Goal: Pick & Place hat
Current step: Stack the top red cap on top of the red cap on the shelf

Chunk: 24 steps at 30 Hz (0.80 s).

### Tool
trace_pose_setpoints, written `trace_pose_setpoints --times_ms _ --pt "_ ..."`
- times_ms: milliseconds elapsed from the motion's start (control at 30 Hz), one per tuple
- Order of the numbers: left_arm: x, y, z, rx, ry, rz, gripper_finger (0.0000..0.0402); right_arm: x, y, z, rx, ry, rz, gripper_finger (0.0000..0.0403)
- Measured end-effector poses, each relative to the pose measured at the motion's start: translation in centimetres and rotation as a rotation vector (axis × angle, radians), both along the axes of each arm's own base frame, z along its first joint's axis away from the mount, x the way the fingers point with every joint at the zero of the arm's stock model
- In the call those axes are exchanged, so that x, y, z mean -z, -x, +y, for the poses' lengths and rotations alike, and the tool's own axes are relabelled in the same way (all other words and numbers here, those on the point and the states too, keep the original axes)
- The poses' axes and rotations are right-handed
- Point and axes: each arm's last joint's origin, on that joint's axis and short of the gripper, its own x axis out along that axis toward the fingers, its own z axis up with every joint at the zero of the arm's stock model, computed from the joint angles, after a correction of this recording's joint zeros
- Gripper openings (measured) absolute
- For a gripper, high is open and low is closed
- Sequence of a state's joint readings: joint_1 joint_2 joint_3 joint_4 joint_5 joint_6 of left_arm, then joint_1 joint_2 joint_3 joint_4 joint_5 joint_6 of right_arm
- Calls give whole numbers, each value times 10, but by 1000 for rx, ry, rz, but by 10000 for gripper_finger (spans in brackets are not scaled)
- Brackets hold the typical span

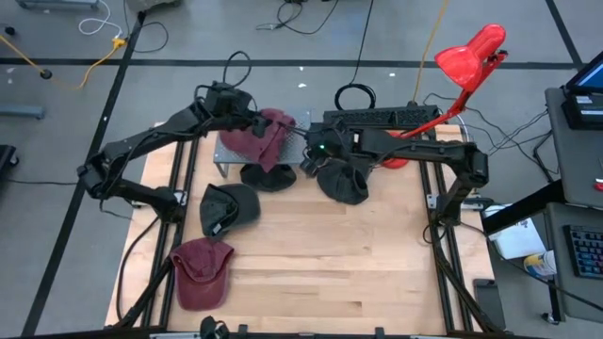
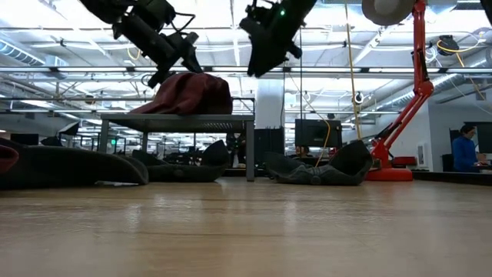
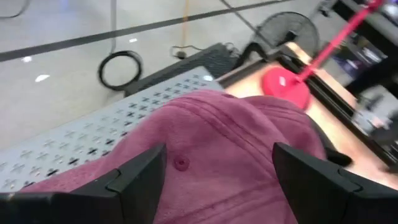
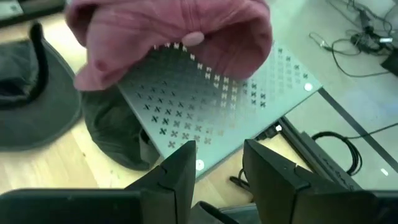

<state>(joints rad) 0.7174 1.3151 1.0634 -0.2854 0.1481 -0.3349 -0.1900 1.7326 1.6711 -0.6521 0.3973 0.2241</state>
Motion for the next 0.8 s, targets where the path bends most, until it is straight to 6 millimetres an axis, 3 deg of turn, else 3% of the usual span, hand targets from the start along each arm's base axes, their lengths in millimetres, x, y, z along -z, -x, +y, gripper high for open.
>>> trace_pose_setpoints --times_ms 333,500,800 --pt "0 0 -1 -234 19 2 296 -6 0 6 -34 23 -26 130" --pt "3 1 -4 -255 51 25 296 8 -1 6 -38 23 -7 130" --pt "11 8 -8 -307 108 125 296 12 0 6 -53 33 14 130"
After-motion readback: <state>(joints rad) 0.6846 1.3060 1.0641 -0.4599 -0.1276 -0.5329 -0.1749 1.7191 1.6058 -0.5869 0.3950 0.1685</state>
